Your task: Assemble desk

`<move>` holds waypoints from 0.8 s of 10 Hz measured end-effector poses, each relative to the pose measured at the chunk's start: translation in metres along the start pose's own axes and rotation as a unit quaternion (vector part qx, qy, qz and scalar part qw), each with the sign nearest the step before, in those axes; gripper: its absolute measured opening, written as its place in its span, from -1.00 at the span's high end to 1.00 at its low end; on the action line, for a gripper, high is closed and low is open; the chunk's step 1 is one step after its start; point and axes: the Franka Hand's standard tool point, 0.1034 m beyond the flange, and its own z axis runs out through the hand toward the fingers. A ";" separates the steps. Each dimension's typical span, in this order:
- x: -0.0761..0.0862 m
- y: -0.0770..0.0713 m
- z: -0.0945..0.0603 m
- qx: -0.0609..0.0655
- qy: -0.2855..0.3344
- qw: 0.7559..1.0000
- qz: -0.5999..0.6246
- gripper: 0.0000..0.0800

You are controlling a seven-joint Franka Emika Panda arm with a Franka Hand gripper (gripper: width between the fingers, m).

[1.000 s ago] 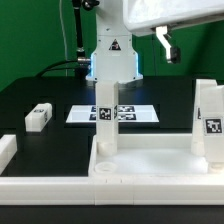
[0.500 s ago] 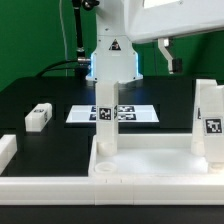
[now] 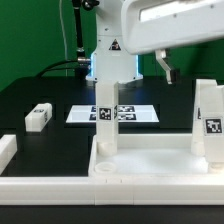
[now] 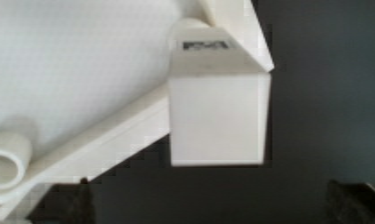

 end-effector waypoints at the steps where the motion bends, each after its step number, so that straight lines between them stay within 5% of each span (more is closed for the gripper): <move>1: 0.004 0.004 0.002 0.009 -0.003 1.000 0.000 -0.62; 5: -0.004 -0.003 0.024 -0.006 -0.011 1.000 0.020 -0.62; 8: -0.003 -0.003 0.025 -0.009 -0.010 0.999 0.030 -0.55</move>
Offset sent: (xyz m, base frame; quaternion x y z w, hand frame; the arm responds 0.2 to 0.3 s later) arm 0.0089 0.0158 -0.0095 -0.0086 0.0044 0.0167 0.9998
